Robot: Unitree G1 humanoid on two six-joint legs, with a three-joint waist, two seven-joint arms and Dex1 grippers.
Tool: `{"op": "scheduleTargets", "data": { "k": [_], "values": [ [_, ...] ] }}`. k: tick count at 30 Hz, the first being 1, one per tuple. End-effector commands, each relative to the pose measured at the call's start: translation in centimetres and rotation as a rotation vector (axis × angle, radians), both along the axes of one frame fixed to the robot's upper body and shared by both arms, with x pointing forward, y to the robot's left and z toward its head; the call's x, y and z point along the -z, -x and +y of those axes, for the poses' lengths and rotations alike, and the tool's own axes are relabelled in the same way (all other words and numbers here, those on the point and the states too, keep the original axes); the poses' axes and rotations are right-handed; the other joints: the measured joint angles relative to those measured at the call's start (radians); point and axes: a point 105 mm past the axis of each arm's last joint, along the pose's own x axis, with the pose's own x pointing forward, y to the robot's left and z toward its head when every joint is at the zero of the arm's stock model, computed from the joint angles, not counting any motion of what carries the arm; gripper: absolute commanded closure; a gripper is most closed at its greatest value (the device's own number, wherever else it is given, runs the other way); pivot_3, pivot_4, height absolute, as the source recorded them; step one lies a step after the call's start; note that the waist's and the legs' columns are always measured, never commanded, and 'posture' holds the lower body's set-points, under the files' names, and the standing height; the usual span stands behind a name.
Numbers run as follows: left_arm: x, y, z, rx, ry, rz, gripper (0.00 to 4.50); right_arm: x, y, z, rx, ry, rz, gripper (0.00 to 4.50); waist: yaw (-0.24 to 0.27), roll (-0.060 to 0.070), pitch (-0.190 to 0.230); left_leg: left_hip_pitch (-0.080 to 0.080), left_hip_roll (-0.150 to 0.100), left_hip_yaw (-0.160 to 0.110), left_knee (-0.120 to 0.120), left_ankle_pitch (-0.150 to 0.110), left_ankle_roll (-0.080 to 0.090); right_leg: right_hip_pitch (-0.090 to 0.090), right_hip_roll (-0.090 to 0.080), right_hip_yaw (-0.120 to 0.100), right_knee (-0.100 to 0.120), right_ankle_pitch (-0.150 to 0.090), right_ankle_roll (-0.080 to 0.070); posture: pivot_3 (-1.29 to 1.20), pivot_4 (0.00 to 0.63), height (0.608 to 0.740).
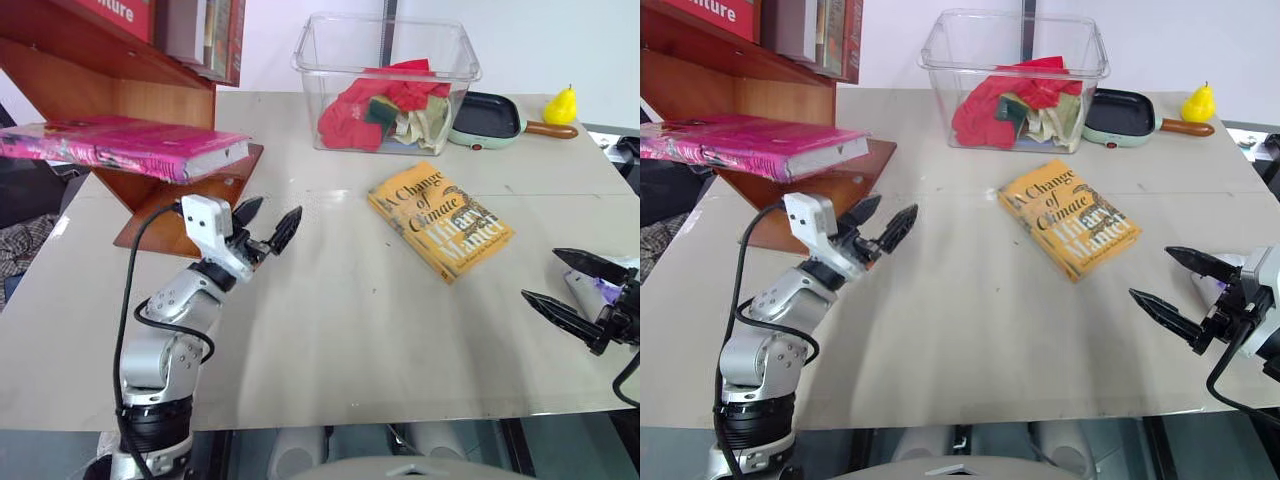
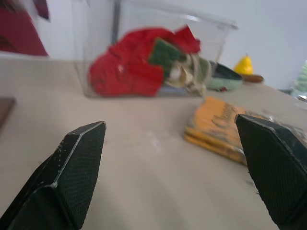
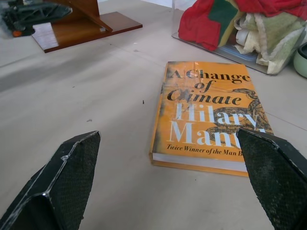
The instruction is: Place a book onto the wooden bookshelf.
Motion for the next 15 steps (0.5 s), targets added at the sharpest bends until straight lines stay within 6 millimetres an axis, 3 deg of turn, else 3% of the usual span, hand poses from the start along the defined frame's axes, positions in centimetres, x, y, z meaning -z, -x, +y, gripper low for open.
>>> {"op": "scheduleTargets", "data": {
  "k": [1, 5, 15],
  "values": [
    [-0.4, 1.5, -0.6, 0.099, -0.039, -0.017, 0.04, -0.6, 0.1, 0.4, -0.014, 0.004, -0.035, 0.00, -0.001, 0.000, 0.000, 0.000, 0.000, 0.000, 0.000, 0.000, 0.000, 0.000, 0.000, 0.000, 0.000, 0.000, 0.000, 0.00, 0.150, 0.740],
    [0.6, 2.7, -0.3, 0.144, -0.103, 0.014, 0.04, -0.6, 0.2, 0.5, -0.017, -0.001, -0.035, 0.00, -0.002, 0.000, 0.000, -0.001, 0.001, 0.000, -0.002, 0.000, 0.000, 0.000, -0.001, 0.000, -0.003, 0.000, 0.000, 0.00, 0.150, 0.740],
    [1.3, 6.1, 5.4, 0.207, -0.298, 0.117, 0.04, -0.4, 1.7, -1.1, 0.019, 0.034, -0.016, 0.00, -0.001, 0.001, 0.000, -0.002, 0.002, -0.004, -0.006, 0.000, 0.000, -0.001, -0.003, -0.001, -0.009, 0.000, 0.000, 0.00, 0.150, 0.740]
  ]
}}
